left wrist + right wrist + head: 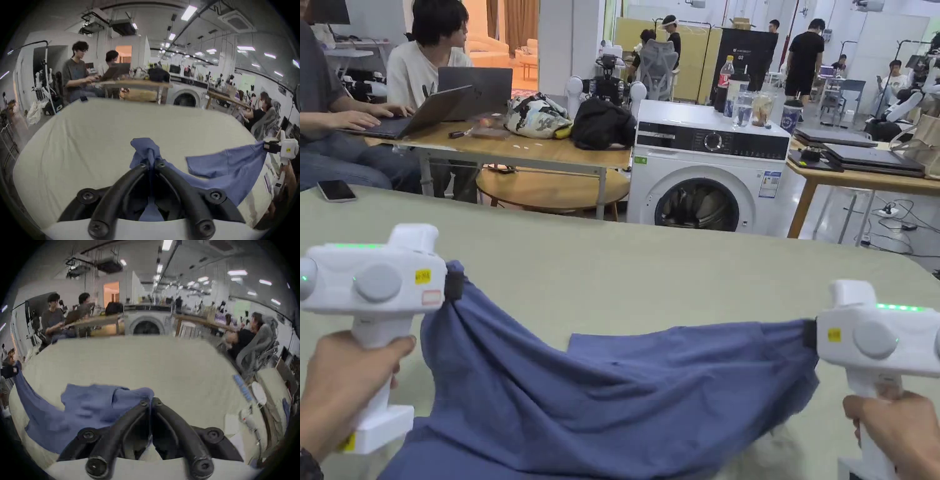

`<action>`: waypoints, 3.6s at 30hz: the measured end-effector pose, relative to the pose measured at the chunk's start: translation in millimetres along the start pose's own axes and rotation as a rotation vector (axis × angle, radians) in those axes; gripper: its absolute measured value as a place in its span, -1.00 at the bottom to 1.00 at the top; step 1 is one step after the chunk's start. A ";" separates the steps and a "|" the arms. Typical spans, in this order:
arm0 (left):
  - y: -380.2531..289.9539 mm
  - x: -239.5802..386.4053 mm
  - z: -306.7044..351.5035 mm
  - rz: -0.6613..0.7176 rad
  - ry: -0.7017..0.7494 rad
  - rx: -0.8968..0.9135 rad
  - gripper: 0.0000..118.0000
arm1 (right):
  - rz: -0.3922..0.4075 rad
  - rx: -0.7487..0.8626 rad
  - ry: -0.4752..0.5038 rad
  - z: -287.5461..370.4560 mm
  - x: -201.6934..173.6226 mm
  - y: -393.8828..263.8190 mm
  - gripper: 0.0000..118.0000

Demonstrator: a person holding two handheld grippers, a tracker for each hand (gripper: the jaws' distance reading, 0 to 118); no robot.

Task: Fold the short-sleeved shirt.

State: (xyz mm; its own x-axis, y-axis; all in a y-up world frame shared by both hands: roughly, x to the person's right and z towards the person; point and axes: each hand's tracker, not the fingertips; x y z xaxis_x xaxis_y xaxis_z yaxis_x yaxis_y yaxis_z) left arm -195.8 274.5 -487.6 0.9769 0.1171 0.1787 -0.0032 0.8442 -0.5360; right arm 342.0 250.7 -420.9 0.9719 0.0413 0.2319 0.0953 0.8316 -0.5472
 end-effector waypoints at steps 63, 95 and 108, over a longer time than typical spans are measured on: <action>-183.9 -43.8 39.7 0.023 0.035 -0.153 -0.48 | 0.082 -0.111 -0.111 22.9 9.3 -173.5 -0.41; -110.1 -30.2 10.2 0.065 0.016 -0.177 -1.00 | 0.016 0.147 0.095 44.6 -93.0 -124.1 -1.00; -160.6 -85.2 -21.6 0.216 0.164 -0.445 0.15 | 0.060 0.066 0.121 17.9 -109.5 -130.1 -1.00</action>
State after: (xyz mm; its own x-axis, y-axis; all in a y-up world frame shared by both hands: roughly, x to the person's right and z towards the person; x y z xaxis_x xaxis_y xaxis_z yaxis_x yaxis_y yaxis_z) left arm -273.9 117.7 -434.6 0.9847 0.1507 -0.0875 -0.1525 0.5017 -0.8515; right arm 219.4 147.9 -360.6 0.9947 0.0278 0.0994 0.0260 0.8643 -0.5023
